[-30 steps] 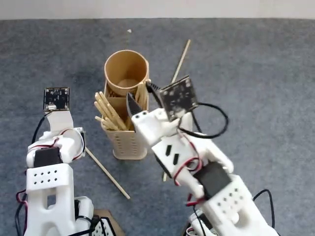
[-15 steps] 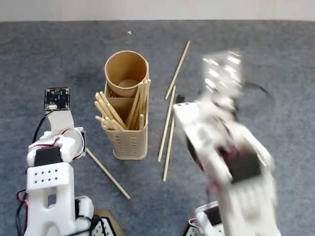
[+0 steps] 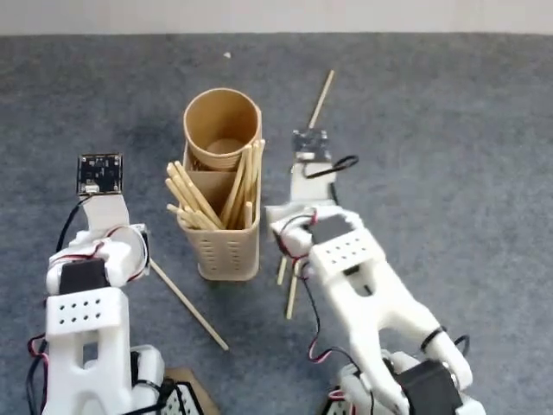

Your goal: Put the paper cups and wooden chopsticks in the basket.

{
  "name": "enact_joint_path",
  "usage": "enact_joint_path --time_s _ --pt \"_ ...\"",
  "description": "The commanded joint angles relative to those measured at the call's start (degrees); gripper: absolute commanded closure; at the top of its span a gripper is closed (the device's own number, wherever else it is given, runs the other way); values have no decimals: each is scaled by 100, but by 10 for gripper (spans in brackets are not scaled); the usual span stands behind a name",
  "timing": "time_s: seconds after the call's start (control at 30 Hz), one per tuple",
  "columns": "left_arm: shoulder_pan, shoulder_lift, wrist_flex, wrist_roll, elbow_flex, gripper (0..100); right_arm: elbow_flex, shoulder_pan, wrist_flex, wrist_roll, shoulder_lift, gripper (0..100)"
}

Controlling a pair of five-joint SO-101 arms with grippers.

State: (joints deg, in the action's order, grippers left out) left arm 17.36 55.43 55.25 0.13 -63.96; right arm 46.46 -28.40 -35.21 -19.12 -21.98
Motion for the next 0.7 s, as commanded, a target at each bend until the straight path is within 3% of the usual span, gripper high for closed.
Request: enact_joint_path --time_s 0.0,0.33,0.67 --pt "-92 84 -88 -44 22 877 101 -207 391 -149 -4 835" --pt "-92 84 -70 -44 22 877 382 40 391 -114 66 835" --pt "-92 84 -62 -44 22 877 286 92 796 -105 1675 835"
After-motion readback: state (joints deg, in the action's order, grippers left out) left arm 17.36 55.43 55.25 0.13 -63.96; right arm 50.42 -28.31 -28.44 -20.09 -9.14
